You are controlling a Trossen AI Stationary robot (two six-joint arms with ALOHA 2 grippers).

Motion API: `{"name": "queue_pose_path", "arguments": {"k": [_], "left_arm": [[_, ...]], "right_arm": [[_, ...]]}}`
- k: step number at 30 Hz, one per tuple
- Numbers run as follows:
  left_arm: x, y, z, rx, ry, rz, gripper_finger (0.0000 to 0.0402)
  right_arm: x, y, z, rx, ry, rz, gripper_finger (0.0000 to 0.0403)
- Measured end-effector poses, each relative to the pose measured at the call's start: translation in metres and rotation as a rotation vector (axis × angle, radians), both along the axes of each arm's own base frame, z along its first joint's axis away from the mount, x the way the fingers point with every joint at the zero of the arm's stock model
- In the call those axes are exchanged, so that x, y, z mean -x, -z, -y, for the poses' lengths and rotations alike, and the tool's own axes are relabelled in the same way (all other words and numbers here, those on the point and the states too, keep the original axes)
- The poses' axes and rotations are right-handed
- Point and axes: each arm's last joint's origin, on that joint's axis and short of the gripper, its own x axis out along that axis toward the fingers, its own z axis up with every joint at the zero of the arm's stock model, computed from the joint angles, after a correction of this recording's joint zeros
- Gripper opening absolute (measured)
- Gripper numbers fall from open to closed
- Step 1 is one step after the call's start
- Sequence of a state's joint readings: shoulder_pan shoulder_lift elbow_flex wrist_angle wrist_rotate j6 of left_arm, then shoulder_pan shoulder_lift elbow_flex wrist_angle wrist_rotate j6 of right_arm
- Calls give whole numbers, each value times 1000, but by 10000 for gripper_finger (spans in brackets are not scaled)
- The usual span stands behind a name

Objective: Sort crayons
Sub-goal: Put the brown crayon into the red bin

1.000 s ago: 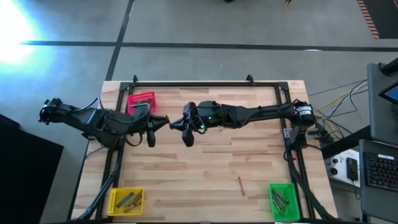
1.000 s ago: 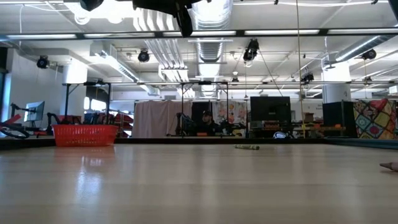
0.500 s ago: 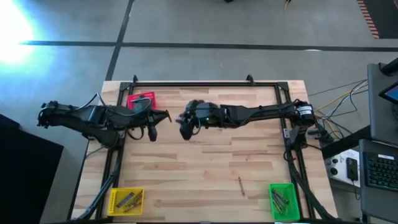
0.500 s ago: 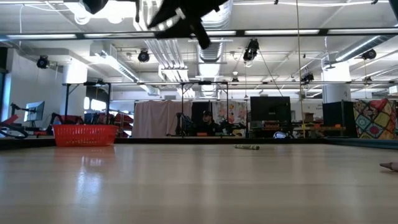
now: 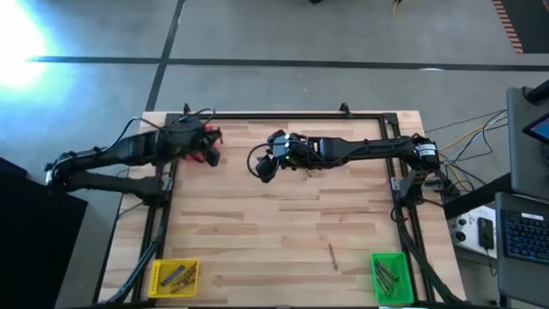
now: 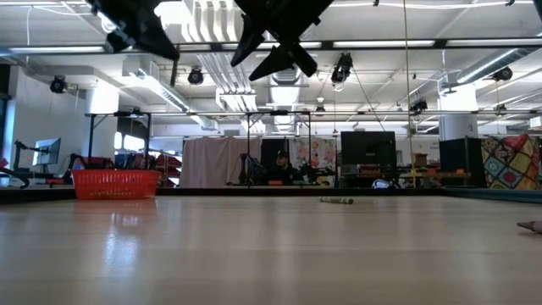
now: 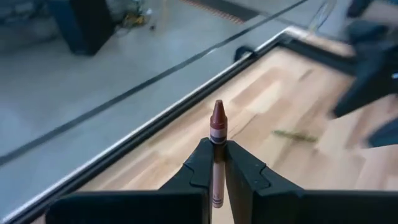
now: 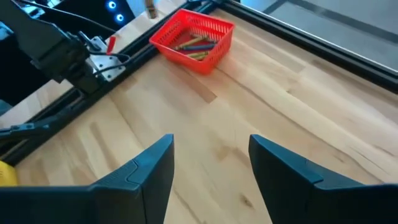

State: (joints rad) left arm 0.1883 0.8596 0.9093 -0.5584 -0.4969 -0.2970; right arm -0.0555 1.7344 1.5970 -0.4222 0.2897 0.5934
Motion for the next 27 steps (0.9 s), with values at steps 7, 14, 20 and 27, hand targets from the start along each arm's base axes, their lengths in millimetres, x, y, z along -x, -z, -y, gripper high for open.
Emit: {"name": "queue_pose_path", "arguments": {"k": [7, 14, 20, 27], "left_arm": [[10, 54, -38, 88, -40, -52, 4], [35, 97, -68, 156, -246, -101, 4], [48, 116, -83, 181, -359, -143, 4], [50, 132, -93, 216, -380, -175, 4]], "right_arm": [[2, 2, 1, -3, 4, -25, 199], [5, 5, 7, -8, 16, -68, 199], [8, 8, 9, -14, 19, -109, 199], [8, 8, 14, -52, 71, -92, 199]]}}
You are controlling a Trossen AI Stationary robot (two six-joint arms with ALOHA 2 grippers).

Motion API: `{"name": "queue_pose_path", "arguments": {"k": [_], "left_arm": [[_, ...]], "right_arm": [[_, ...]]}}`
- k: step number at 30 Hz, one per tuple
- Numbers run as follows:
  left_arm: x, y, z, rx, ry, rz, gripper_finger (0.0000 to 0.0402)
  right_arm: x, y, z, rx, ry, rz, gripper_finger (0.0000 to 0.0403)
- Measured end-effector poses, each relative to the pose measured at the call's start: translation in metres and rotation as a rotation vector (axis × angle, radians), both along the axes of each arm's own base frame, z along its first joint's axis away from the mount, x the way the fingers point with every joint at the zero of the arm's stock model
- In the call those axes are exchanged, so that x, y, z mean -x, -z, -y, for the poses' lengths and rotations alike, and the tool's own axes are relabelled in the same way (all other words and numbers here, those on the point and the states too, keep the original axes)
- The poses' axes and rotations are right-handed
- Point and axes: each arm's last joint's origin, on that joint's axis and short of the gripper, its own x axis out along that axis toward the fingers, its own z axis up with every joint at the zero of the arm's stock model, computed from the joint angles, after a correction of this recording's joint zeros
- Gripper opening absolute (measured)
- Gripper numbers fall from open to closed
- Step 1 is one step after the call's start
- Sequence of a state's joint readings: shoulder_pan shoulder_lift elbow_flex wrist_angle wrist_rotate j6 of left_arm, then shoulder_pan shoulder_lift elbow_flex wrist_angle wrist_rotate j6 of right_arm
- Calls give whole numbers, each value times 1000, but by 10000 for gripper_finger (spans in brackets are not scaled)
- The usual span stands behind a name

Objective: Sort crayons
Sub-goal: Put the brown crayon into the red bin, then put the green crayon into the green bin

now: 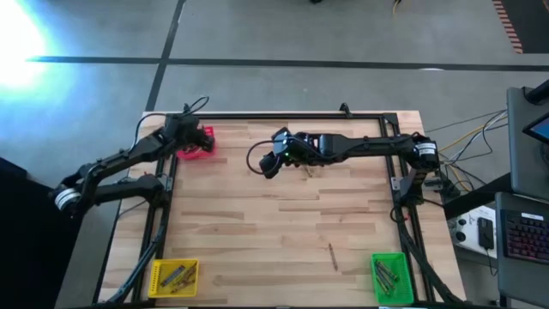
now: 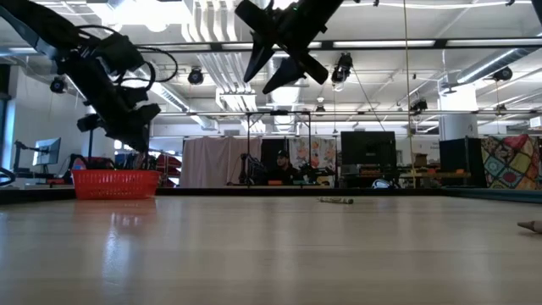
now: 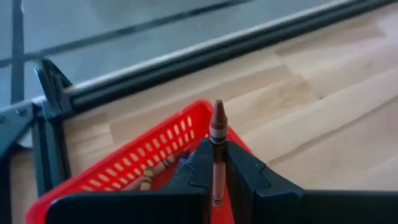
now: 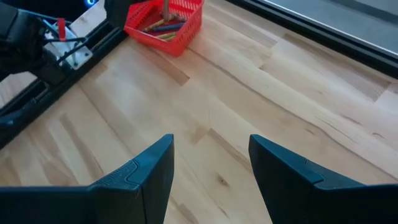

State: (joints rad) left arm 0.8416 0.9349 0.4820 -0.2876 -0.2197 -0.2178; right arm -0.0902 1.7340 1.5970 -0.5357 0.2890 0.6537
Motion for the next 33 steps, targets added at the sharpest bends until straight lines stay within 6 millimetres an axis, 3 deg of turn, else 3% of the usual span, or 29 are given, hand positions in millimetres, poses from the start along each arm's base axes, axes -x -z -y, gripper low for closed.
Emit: {"name": "queue_pose_path", "arguments": {"k": [8, 16, 23, 29, 33], "left_arm": [[-7, 11, -13, 110, -76, 17, 33], [-14, -4, -22, 110, -96, -11, 104], [-20, -43, -23, 73, 61, 84, 144], [-25, -91, -19, -41, 161, 208, 148], [-30, -108, -13, -73, 203, 238, 148]], "right_arm": [[7, 9, 9, -24, 73, -75, 199], [18, 34, 16, -69, 178, -174, 199], [30, 65, 12, -119, 109, -298, 199], [38, 84, 13, -158, 167, -328, 199], [43, 96, 23, -166, 199, -328, 199]]}}
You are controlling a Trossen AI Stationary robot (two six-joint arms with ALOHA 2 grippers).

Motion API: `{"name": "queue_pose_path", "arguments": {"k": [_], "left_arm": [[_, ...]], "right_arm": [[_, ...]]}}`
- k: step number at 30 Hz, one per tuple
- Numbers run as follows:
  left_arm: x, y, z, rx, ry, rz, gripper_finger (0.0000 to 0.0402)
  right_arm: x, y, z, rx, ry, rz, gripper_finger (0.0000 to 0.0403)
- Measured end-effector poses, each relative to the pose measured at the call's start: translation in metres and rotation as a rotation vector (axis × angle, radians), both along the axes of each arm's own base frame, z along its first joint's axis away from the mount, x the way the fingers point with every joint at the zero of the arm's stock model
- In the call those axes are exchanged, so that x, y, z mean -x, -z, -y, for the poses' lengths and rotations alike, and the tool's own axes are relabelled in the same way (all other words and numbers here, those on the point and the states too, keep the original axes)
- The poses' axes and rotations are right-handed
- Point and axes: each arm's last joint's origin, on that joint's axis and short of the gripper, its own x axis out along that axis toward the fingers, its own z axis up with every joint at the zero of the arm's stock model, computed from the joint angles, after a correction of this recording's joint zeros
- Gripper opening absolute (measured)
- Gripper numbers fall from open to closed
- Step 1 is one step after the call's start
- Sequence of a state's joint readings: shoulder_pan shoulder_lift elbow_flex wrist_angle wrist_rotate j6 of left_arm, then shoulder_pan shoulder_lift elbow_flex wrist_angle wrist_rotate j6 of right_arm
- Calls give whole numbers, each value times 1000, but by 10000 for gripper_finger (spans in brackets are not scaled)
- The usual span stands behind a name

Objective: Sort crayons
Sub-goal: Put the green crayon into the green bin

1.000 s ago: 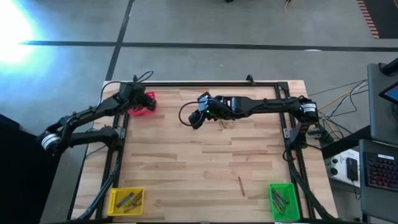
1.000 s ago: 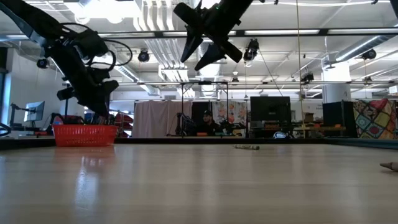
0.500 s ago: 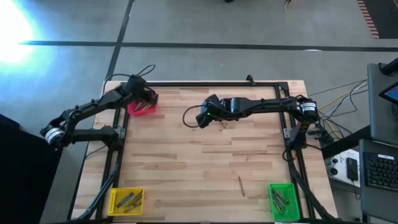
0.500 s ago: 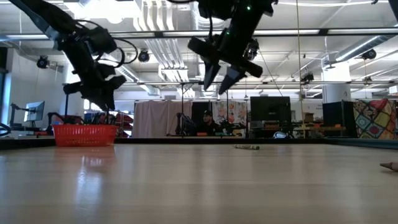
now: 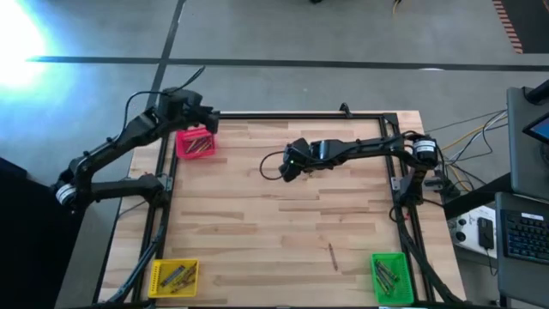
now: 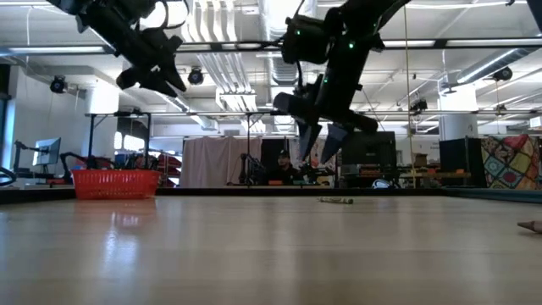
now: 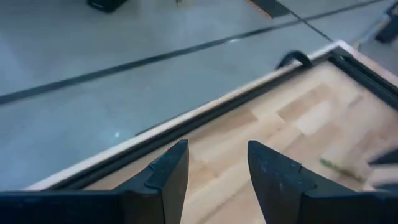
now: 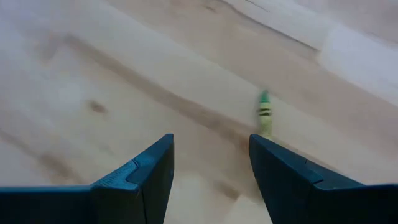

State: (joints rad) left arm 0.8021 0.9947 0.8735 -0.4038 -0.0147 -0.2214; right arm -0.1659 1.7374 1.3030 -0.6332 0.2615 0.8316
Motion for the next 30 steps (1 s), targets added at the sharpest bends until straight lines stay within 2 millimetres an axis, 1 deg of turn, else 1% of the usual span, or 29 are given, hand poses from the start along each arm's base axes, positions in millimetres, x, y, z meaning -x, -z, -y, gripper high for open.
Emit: {"name": "queue_pose_path", "arguments": {"k": [3, 7, 10, 15, 18, 20, 23, 26, 30], "left_arm": [[-4, -2, 8, 25, 41, -24, 148], [-10, 9, 20, 94, 87, -59, 148], [-16, 21, 29, 141, 121, -80, 148], [-23, 36, 43, 199, 160, -82, 148], [-26, 41, 50, 225, 175, -82, 148], [-28, 42, 53, 233, 190, -82, 148], [-31, 42, 58, 241, 208, -73, 148], [-33, 42, 63, 255, 219, -65, 148], [-36, 42, 68, 273, 229, -54, 148]], "right_arm": [[6, 6, 12, -13, 62, -9, 199], [11, 11, 21, -43, 82, -27, 199], [13, 16, 22, -64, 59, -30, 199], [14, 33, 20, -108, 18, -82, 199], [12, 45, 20, -110, 0, -120, 193], [11, 52, 21, -107, -28, -146, 179], [11, 63, 25, -119, -31, -178, 145], [10, 68, 28, -139, -32, -182, 105], [10, 68, 27, -153, -36, -179, 56]]}}
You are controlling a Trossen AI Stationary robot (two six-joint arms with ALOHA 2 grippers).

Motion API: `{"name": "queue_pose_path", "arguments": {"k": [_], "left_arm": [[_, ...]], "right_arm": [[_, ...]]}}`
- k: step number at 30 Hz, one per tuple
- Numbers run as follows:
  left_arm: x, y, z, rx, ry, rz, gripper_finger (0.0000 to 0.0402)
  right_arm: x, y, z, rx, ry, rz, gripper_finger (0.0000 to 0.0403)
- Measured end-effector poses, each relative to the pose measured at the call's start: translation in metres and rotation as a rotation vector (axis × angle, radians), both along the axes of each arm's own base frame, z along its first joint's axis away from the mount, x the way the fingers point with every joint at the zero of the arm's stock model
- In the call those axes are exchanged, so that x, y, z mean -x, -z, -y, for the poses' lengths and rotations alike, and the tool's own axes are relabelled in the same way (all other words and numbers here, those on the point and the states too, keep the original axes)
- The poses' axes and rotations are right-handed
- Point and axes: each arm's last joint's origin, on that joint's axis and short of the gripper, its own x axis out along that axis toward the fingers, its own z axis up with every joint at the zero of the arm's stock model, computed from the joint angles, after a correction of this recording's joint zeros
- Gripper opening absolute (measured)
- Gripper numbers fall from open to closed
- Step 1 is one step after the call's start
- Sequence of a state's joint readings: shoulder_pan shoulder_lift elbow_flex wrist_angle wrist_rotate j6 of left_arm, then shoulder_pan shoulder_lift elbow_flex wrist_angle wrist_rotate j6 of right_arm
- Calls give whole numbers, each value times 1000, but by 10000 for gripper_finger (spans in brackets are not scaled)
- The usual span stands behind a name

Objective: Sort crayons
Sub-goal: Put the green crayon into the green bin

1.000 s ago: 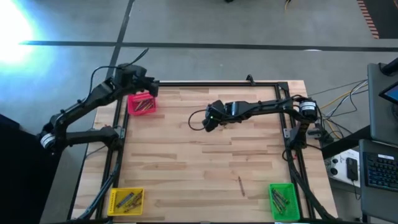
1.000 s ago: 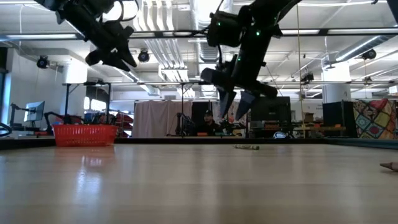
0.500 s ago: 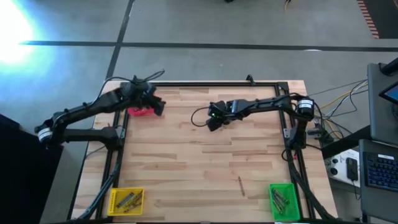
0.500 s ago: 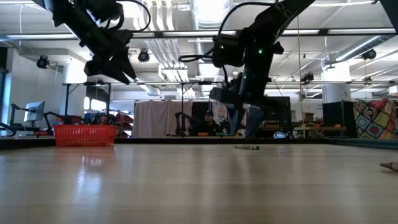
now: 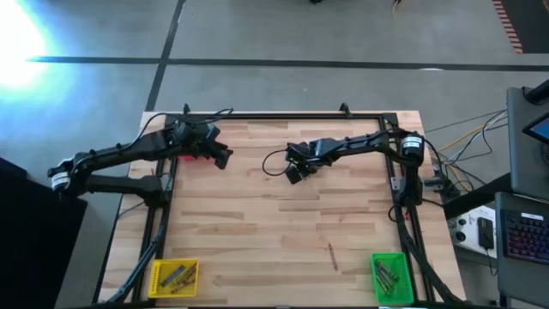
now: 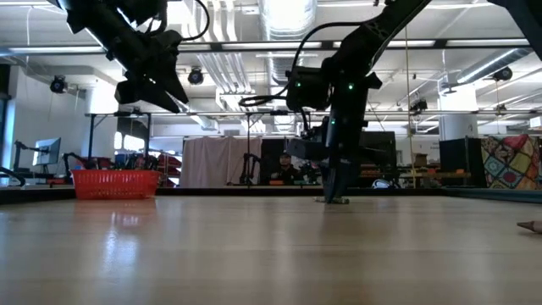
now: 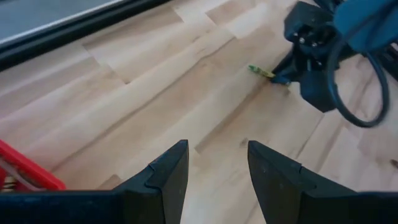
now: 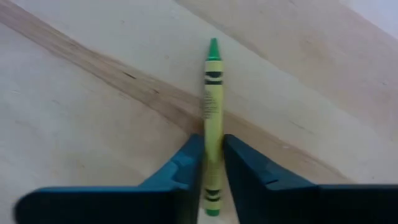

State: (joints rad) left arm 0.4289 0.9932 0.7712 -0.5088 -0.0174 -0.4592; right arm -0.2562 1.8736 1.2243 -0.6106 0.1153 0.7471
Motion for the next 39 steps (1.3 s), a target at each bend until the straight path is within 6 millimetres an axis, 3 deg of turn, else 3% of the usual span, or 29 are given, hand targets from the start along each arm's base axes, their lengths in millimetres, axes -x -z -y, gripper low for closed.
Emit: {"name": "queue_pose_path", "arguments": {"k": [4, 8, 13, 17, 22, 26, 31, 39], "left_arm": [[-2, 0, 4, 13, 11, 6, 148], [-4, 0, 8, 10, -4, 8, 148], [-9, -3, 12, -8, 9, 57, 148], [-19, -4, 12, -28, 21, 101, 148], [-35, 5, 7, -19, 13, 113, 148], [-47, 18, 6, 39, 23, 88, 148], [-60, 28, 11, 66, 63, 83, 148], [-77, 9, 17, 9, 126, 184, 148]], "right_arm": [[2, -6, -7, -18, -9, 1, 16], [7, -30, -35, -60, -64, 21, 11], [26, -74, -88, -67, -124, 47, 10], [56, -105, -136, -148, -153, 29, 10], [94, -124, -188, -247, -108, -38, 9], [123, -130, -226, -304, -87, -103, 9], [151, -121, -264, -336, -52, -195, 9], [190, -107, -305, -393, 33, -255, 9]]}}
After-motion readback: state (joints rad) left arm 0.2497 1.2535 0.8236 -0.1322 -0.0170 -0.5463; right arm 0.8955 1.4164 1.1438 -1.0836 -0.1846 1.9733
